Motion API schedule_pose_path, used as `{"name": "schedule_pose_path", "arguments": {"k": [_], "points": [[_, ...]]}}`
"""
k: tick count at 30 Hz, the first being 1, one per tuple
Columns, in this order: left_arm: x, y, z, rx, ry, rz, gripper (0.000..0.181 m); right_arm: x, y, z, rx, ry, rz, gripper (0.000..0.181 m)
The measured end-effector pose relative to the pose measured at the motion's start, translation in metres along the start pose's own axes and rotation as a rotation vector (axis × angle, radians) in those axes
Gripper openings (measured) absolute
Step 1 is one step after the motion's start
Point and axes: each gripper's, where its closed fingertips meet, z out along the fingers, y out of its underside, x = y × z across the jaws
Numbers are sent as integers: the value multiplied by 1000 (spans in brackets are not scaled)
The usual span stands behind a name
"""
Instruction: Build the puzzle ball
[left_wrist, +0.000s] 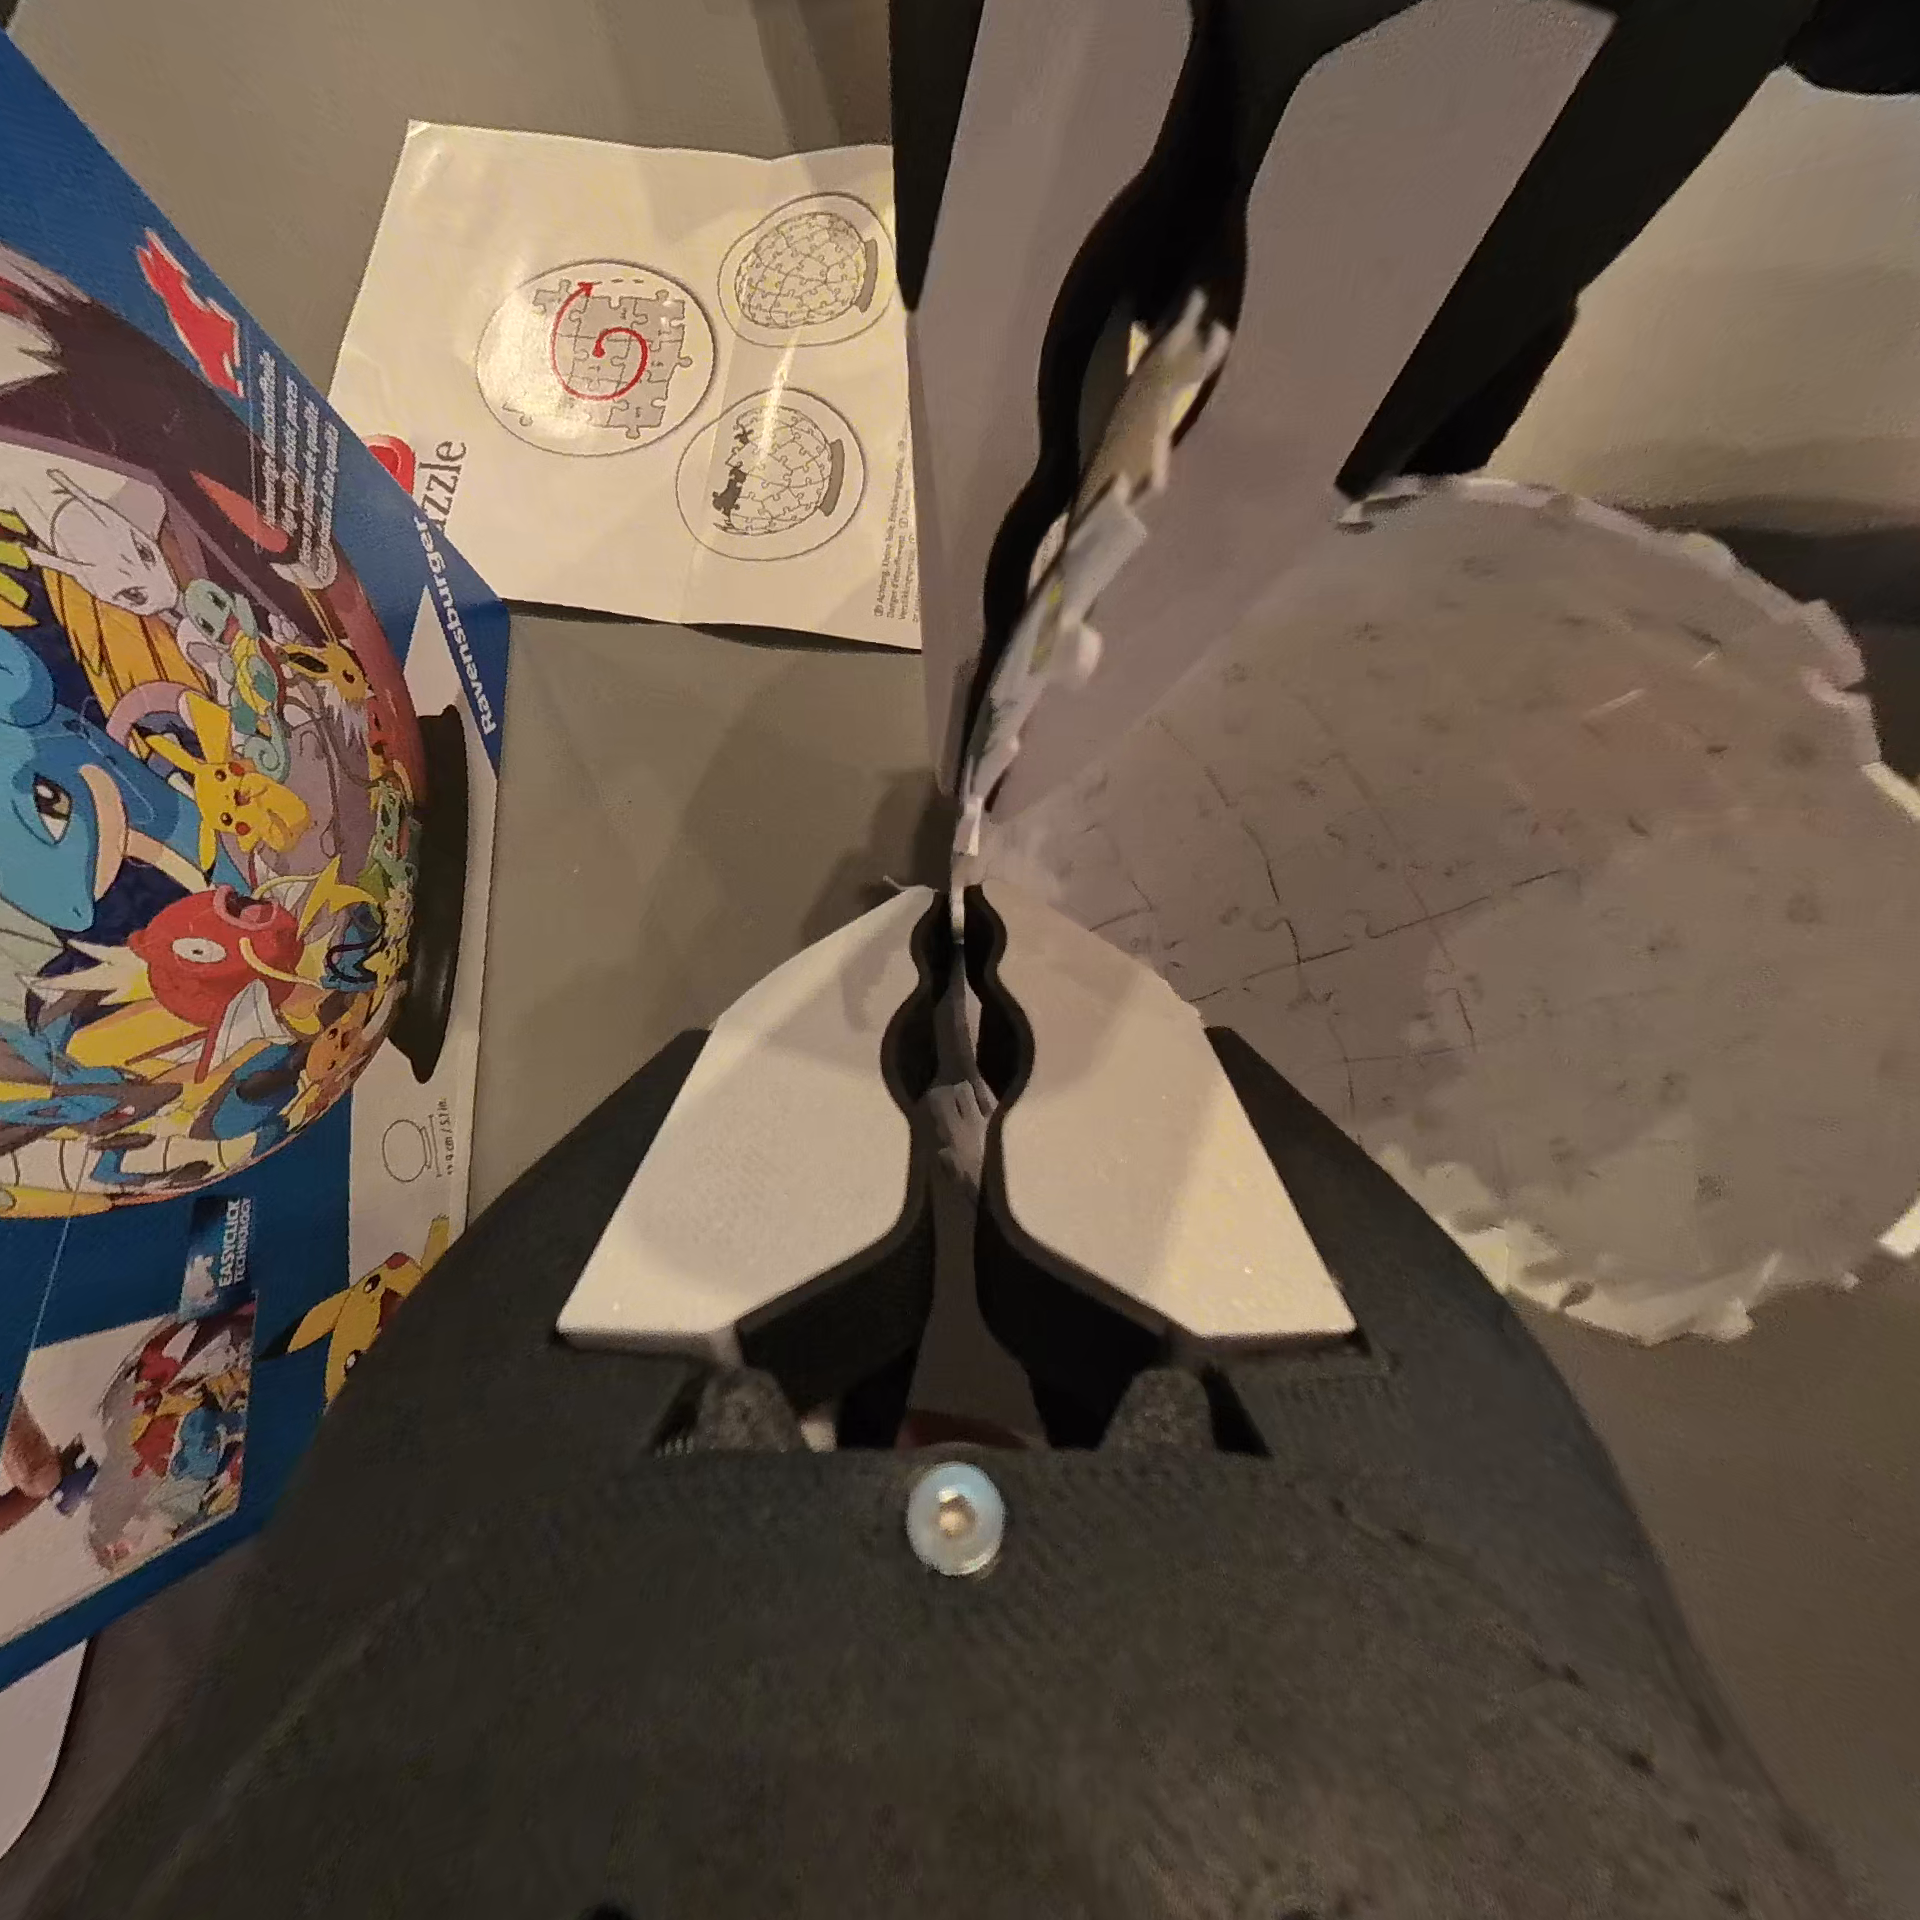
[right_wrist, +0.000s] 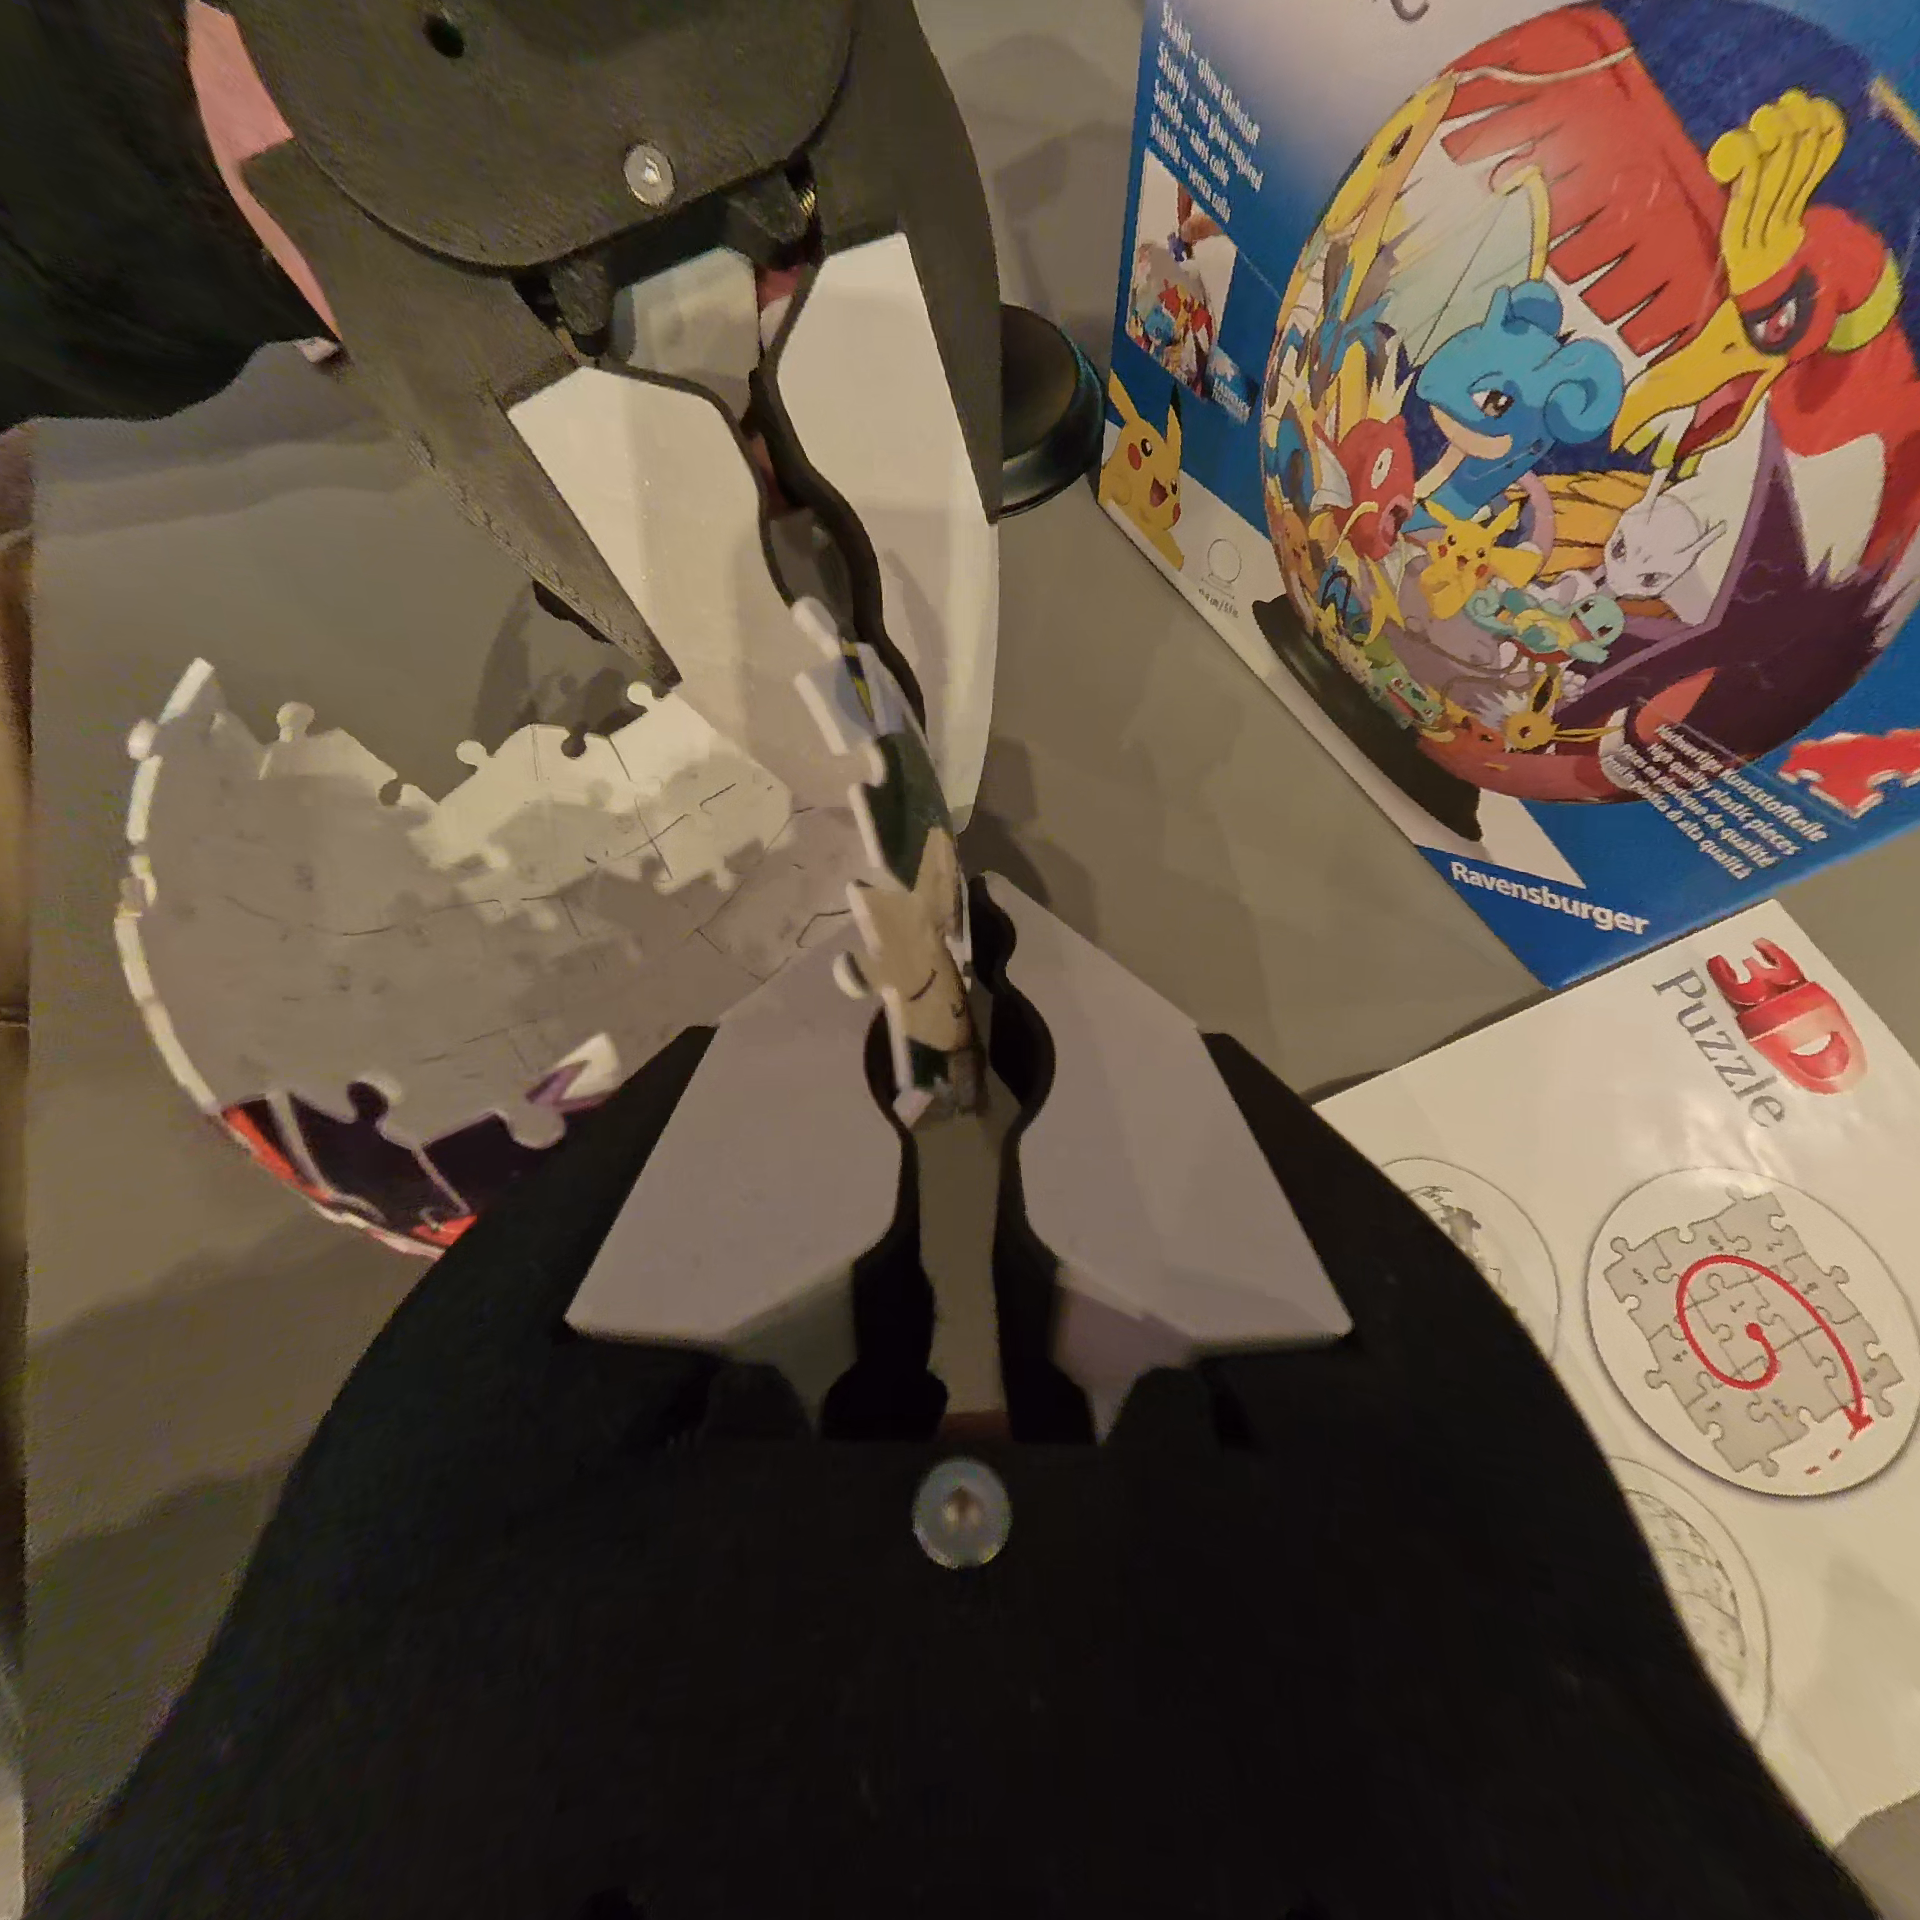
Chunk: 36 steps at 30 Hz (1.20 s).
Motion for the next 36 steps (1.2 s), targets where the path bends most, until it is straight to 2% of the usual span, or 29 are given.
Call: {"name": "schedule_pose_path", "arguments": {"k": [13, 22, 36], "points": [[0, -1, 0, 17, 4, 11, 2, -1, -1, 0, 8, 7, -58, 1], [2, -3, -1, 40, 13, 43, 2, -2, -1, -1, 46, -47, -17, 1], [1, -2, 1, 49, 24, 13, 2, 0, 1, -1, 21, 66, -259, 2]]}}
